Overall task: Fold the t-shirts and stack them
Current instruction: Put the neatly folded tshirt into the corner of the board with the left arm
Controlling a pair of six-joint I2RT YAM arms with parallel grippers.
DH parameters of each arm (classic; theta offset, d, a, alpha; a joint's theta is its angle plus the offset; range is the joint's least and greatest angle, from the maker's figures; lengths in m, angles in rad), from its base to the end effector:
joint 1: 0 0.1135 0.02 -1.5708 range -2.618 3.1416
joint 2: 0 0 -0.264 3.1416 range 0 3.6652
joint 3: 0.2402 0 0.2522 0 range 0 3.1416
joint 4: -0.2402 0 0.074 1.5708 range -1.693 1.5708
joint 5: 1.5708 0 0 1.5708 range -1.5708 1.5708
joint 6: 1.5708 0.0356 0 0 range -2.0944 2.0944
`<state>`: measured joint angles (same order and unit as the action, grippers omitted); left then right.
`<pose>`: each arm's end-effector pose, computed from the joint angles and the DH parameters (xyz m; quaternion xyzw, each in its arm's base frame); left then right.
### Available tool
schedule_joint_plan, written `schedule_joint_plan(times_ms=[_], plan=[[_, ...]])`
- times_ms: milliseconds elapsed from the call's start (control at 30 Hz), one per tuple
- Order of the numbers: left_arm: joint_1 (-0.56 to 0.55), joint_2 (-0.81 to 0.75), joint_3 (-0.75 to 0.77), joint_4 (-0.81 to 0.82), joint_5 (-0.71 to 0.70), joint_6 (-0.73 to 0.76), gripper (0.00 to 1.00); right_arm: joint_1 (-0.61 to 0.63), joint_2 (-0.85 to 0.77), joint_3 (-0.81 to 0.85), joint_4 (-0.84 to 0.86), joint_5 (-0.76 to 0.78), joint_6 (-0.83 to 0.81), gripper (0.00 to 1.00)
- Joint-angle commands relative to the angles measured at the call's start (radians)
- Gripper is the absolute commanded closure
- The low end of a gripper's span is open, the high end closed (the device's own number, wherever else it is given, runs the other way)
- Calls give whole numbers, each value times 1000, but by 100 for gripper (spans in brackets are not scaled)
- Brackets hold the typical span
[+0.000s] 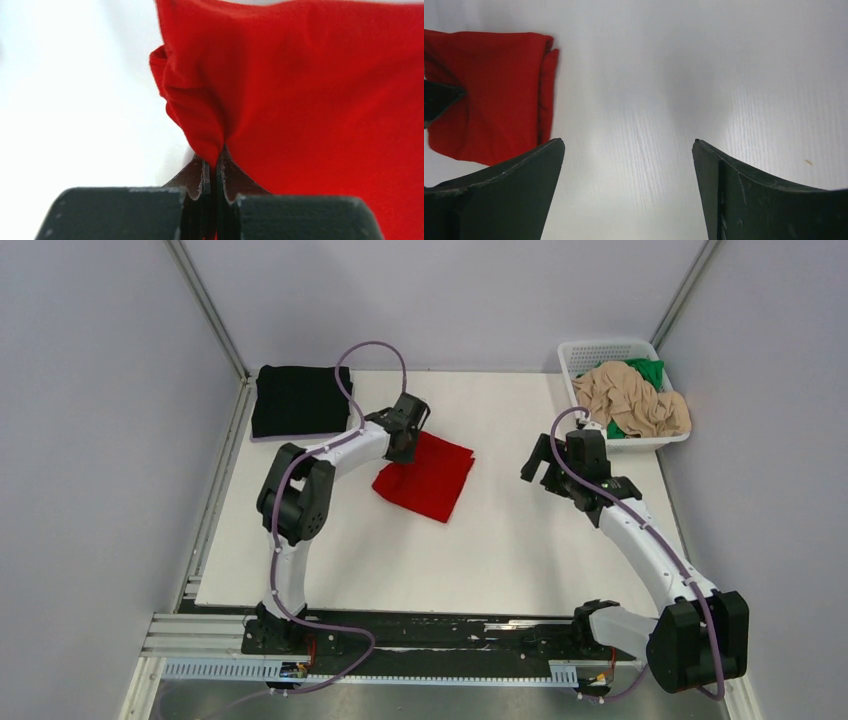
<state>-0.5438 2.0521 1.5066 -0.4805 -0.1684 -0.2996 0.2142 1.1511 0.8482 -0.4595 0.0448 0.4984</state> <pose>0.3790 -0.2222 0.1784 0.0944 0.9553 -0.0358 0.2778 0.2381 0.0502 0.2631 0.1389 0.9087 0.1178 0.3757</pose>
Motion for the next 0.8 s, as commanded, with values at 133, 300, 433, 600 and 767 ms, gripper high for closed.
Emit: schedule_joint_plan(times_ms=[133,300,433,600,767], plan=[[37,50,277,-50,-477,261,100,-5,-23,-20,20,207,-3,0],[88,102,391,-25,-554,393,100,-5,-35,-27,21,273,-6,0],[138,120,462,14,-578,488,100,-5,-24,-28,21,313,-6,0],[207,105,521,78,-572,572,100,-5,12,-25,20,334,-21,0],[242,95,581,77,-526,604,100,-6,46,-19,16,346,-22,0]])
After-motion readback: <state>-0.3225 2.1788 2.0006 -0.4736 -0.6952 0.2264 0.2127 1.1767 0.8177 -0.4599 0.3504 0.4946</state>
